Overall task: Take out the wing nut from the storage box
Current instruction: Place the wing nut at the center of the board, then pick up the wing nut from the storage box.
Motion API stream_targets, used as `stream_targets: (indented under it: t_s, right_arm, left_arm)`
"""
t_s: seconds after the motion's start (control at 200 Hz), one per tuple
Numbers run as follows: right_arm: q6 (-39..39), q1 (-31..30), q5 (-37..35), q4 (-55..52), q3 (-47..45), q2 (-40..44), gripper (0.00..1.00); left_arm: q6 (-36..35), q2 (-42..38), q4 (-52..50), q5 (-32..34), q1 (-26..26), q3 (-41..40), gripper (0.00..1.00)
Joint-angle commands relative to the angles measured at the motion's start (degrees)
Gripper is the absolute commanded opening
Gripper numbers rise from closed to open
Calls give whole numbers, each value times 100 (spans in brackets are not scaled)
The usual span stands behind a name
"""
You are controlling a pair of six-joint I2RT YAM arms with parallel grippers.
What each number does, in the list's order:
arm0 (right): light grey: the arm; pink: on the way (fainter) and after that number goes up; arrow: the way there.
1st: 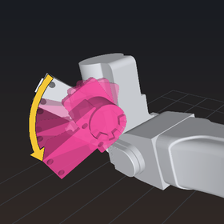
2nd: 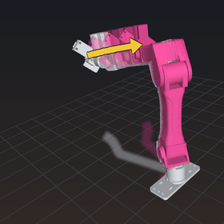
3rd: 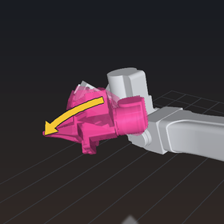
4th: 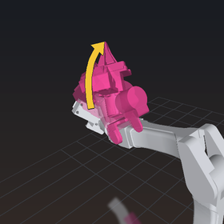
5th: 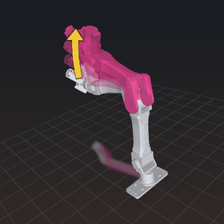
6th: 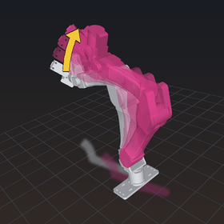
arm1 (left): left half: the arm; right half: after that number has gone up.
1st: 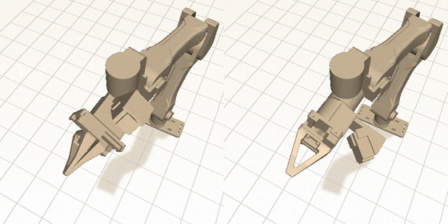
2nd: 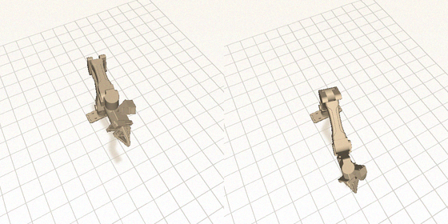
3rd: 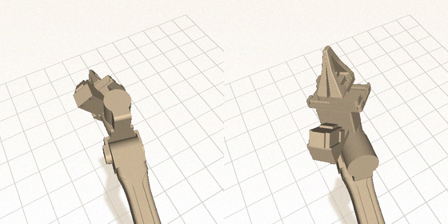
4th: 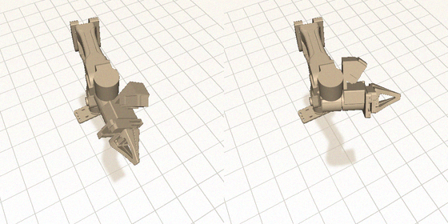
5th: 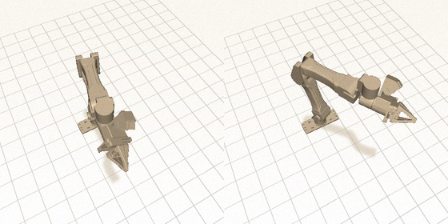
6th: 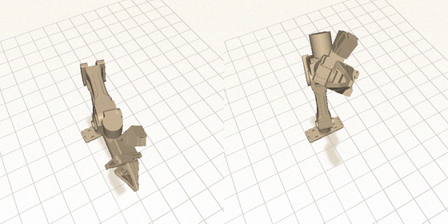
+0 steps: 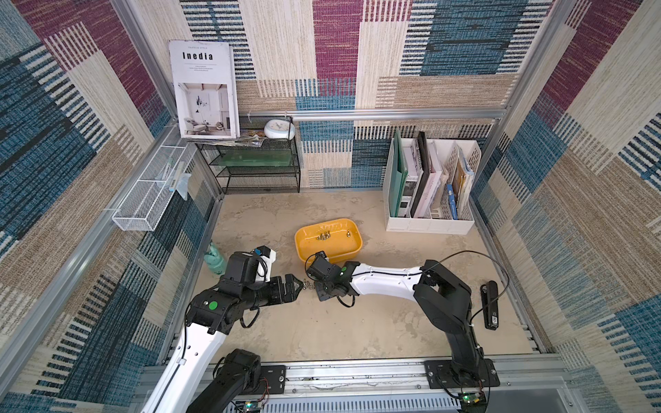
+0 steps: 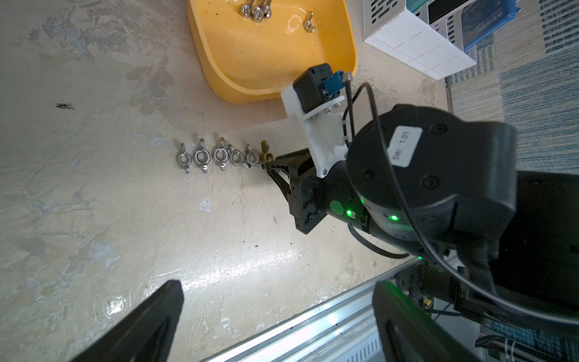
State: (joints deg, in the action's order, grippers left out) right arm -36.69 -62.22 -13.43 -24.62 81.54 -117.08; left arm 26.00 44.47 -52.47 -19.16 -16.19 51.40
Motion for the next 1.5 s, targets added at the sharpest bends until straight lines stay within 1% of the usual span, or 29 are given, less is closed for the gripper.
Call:
stream_targets:
  t_s: [0.0,0.1,0.18,0.326,0.411,0.481,0.676,0.771,0.871,0.896,1.032,1.222,1.357,1.497]
  right_arm:
    - [39,-12,-129,-86,79,158,31]
    - [64,4,-197,-132,80,308,37]
    - [115,23,-325,-256,156,424,39]
    - [267,201,-481,-418,333,618,53]
    - [413,374,-498,-474,460,699,58]
    - [567,517,-503,-481,597,729,65]
    - [969,1036,-422,-522,1152,464,83]
    - [1163,1287,-322,-594,1446,213,87]
    - [1326,1499,-208,-588,1635,-8,94]
    - [1350,1550,-168,-589,1683,-72,100]
    - [1457,1795,5,-588,1902,-377,100]
    - [1529,2010,96,-662,2221,-772,96]
    - [1472,2114,59,-776,2422,-1021,90]
    - [1441,2177,48,-850,2615,-1239,79]
  left_arm:
    - [-73,27,-51,43,1,37,99]
    - [-93,68,-51,77,8,64,99]
    - [-148,122,-51,144,1,118,99]
    - [-179,279,-13,184,6,254,99]
    - [-163,386,69,176,5,311,99]
    - [-114,493,146,160,3,351,99]
    - [49,842,437,39,1,458,99]
    - [94,1028,517,35,4,543,99]
    - [124,1178,617,61,2,623,99]
    - [133,1204,644,61,6,641,99]
    - [194,1395,813,26,4,704,99]
    - [160,1664,977,-28,1,831,99]
    - [180,1850,1136,-66,2,914,99]
    - [265,1990,1324,-10,1,964,99]
